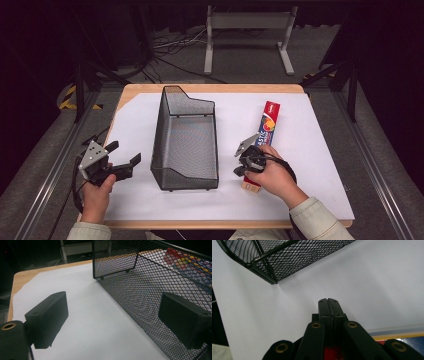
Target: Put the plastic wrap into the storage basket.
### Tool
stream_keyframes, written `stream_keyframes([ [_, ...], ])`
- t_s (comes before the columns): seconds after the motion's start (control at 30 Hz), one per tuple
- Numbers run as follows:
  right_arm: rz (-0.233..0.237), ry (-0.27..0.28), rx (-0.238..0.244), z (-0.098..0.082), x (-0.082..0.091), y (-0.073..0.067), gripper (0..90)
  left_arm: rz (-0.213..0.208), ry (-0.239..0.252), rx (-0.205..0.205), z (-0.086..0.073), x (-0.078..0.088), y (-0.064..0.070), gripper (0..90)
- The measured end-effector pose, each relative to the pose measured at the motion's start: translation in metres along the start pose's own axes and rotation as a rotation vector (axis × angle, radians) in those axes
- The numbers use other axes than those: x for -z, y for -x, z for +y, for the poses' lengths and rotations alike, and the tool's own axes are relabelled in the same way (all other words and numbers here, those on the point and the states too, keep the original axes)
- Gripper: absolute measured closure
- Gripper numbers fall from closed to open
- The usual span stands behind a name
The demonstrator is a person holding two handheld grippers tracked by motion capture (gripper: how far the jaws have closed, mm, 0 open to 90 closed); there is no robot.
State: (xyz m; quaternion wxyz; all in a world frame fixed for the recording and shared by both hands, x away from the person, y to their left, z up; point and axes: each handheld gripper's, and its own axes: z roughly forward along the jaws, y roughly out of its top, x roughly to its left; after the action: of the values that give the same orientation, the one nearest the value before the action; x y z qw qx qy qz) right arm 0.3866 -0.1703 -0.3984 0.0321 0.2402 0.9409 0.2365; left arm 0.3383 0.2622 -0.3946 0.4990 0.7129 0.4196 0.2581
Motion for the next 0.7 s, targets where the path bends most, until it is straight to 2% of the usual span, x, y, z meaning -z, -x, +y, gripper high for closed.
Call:
stream_keyframes([
  [0.23,-0.004,-0.038,-0.007,-0.002,0.003,0.0,90.0,0.004,0.005,0.006,-0.001,0.002,-0.002,9.9],
  [0.47,0.015,-0.089,-0.041,-0.012,0.011,0.002,90.0,0.005,0.0,0.002,-0.001,0.001,-0.002,9.9],
  [0.7,0.017,-0.111,-0.067,-0.024,0.019,0.004,90.0,0.014,0.01,0.001,0.0,0.001,-0.002,9.9],
])
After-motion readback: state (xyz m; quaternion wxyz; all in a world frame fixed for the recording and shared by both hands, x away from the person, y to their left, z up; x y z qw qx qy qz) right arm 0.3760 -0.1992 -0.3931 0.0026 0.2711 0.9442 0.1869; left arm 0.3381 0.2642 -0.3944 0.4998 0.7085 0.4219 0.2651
